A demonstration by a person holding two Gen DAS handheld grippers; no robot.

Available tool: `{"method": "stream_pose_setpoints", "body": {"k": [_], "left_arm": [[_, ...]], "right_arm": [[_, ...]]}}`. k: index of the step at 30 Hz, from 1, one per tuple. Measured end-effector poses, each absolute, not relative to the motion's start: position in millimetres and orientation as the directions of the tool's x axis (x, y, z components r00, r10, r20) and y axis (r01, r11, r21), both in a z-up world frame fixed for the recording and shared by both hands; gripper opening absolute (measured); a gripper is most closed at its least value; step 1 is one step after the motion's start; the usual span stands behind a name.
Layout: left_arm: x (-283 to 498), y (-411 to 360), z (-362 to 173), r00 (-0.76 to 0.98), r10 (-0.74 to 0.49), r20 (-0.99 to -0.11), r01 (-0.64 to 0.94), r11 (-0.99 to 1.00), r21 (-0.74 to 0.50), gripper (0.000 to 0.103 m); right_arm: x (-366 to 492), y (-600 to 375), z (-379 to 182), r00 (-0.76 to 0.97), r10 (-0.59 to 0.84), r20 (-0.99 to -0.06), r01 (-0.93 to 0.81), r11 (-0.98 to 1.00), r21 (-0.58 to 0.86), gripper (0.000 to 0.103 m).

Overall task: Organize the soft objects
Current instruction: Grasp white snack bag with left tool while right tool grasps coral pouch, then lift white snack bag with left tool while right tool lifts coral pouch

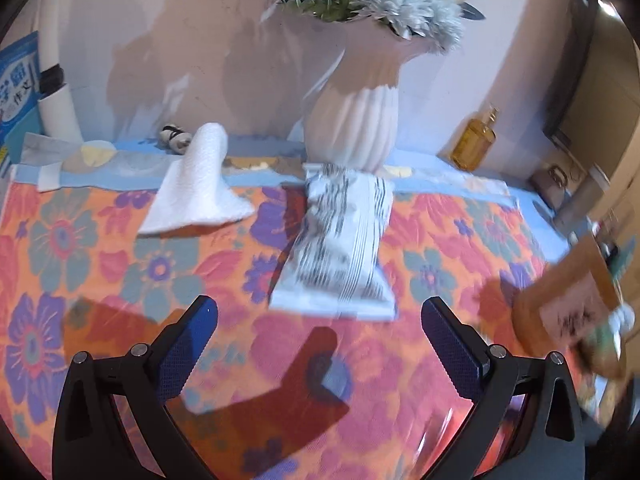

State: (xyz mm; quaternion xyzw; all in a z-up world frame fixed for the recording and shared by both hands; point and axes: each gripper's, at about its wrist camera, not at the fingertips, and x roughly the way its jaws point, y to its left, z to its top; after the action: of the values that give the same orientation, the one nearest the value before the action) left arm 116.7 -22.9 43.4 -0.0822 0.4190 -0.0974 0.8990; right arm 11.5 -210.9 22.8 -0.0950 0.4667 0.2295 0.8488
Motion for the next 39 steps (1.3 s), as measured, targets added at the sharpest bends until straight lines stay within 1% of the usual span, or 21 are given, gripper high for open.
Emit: {"method": "stream_pose_setpoints", "body": {"k": [4,5,6,8,10,11,12,13,14,15,16,17,18,19,20,25,31,35,37,38,39], "left_arm": [[145,-43,41,0.634,-0.215,-0.742,0.122,0.976,-0.179,0.102],[150,-47,39,0.637,-0.202,-0.744,0.122,0.979,-0.162,0.102],[154,-50,37,0.639,-0.192,-0.745,0.121,0.981,-0.15,0.102],[165,-53,32,0.632,-0.193,-0.751,0.123,0.981,-0.149,0.101],[173,-55,28,0.624,-0.194,-0.757,0.123,0.981,-0.15,0.101],[175,-56,26,0.626,-0.188,-0.757,0.12,0.982,-0.145,0.1],[177,-57,23,0.624,-0.189,-0.758,0.124,0.982,-0.143,0.091],[180,-59,20,0.618,-0.193,-0.763,0.131,0.981,-0.142,0.073],[182,-62,17,0.605,-0.192,-0.773,0.136,0.981,-0.137,0.064],[182,-64,16,0.604,-0.18,-0.776,0.139,0.983,-0.119,0.059],[181,-64,17,0.612,-0.186,-0.769,0.149,0.982,-0.119,0.052],[180,-64,17,0.611,-0.199,-0.766,0.157,0.979,-0.129,0.047],[177,-62,18,0.607,-0.22,-0.764,0.167,0.975,-0.149,0.047],[175,-62,19,0.608,-0.222,-0.762,0.167,0.974,-0.15,0.043],[171,-61,20,0.61,-0.215,-0.763,0.164,0.976,-0.143,0.042],[129,-47,29,0.617,-0.23,-0.753,0.148,0.973,-0.176,0.041],[54,-28,41,0.634,-0.23,-0.738,0.133,0.973,-0.19,0.041],[8,-26,46,0.639,-0.256,-0.725,0.159,0.966,-0.202,0.041],[-10,-29,47,0.648,-0.228,-0.727,0.163,0.973,-0.161,0.041],[-12,-31,46,0.65,-0.222,-0.727,0.166,0.975,-0.149,0.041],[-17,-31,45,0.653,-0.215,-0.726,0.169,0.976,-0.137,0.041]], "right_arm": [[6,-205,22,0.47,0.288,-0.835,-0.502,0.865,0.015,0.096],[6,-206,23,0.47,0.292,-0.833,-0.505,0.863,0.018,0.094],[5,-206,23,0.462,0.304,-0.833,-0.515,0.857,0.027,0.085],[4,-207,24,0.464,0.315,-0.828,-0.521,0.853,0.033,0.08],[4,-208,24,0.466,0.314,-0.827,-0.515,0.856,0.035,0.077],[5,-210,24,0.469,0.315,-0.825,-0.509,0.86,0.038,0.073],[5,-212,24,0.471,0.316,-0.823,-0.503,0.863,0.044,0.07],[7,-213,24,0.473,0.32,-0.821,-0.498,0.866,0.051,0.066],[6,-216,24,0.477,0.325,-0.817,-0.49,0.87,0.06,0.059],[7,-219,25,0.479,0.33,-0.813,-0.484,0.873,0.069,0.052],[8,-221,25,0.481,0.332,-0.811,-0.478,0.875,0.075,0.05],[8,-223,26,0.484,0.332,-0.81,-0.47,0.879,0.079,0.045],[8,-224,26,0.485,0.333,-0.809,-0.468,0.88,0.082,0.044],[7,-224,27,0.486,0.332,-0.808,-0.468,0.88,0.08,0.044],[5,-223,28,0.49,0.328,-0.808,-0.469,0.88,0.073,0.043],[4,-222,29,0.51,0.305,-0.804,-0.459,0.887,0.046,0.042],[1,-237,32,0.532,0.275,-0.801,-0.362,0.929,0.079,0.042],[-8,-250,34,0.492,0.377,-0.785,-0.359,0.909,0.212,0.042],[-11,-256,34,0.467,0.43,-0.772,-0.372,0.888,0.27,0.042],[-11,-260,35,0.457,0.458,-0.762,-0.376,0.876,0.302,0.043],[-11,-263,34,0.442,0.484,-0.755,-0.38,0.864,0.331,0.05]]}}
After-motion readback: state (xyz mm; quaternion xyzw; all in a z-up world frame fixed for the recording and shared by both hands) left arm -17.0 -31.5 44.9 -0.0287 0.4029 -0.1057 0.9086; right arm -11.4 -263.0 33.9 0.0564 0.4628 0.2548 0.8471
